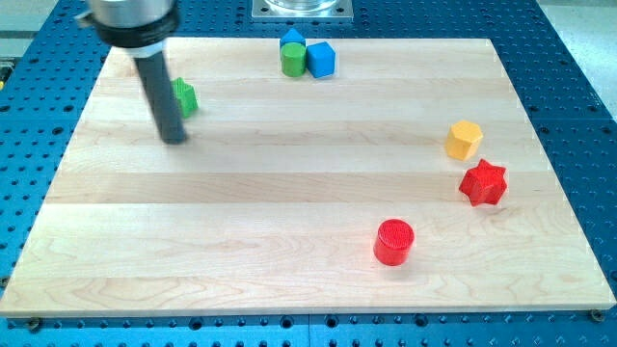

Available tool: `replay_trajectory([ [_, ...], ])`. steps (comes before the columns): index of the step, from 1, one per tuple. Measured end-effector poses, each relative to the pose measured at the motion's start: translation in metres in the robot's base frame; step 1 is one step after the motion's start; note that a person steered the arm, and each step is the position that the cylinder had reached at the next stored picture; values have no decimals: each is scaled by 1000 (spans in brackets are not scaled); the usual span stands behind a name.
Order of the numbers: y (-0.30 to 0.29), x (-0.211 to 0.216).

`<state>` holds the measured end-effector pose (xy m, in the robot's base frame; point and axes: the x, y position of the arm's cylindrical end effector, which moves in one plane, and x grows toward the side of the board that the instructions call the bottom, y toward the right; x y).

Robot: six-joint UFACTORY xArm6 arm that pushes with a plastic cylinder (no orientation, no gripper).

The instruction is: Push the green star into the blue cube

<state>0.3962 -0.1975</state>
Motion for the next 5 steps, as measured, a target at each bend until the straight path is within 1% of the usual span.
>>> replay_trajectory([
  [1,-26,-64],
  [2,56,-66],
  [3,66,-65],
  [4,33,-31],
  [5,121,-28],
])
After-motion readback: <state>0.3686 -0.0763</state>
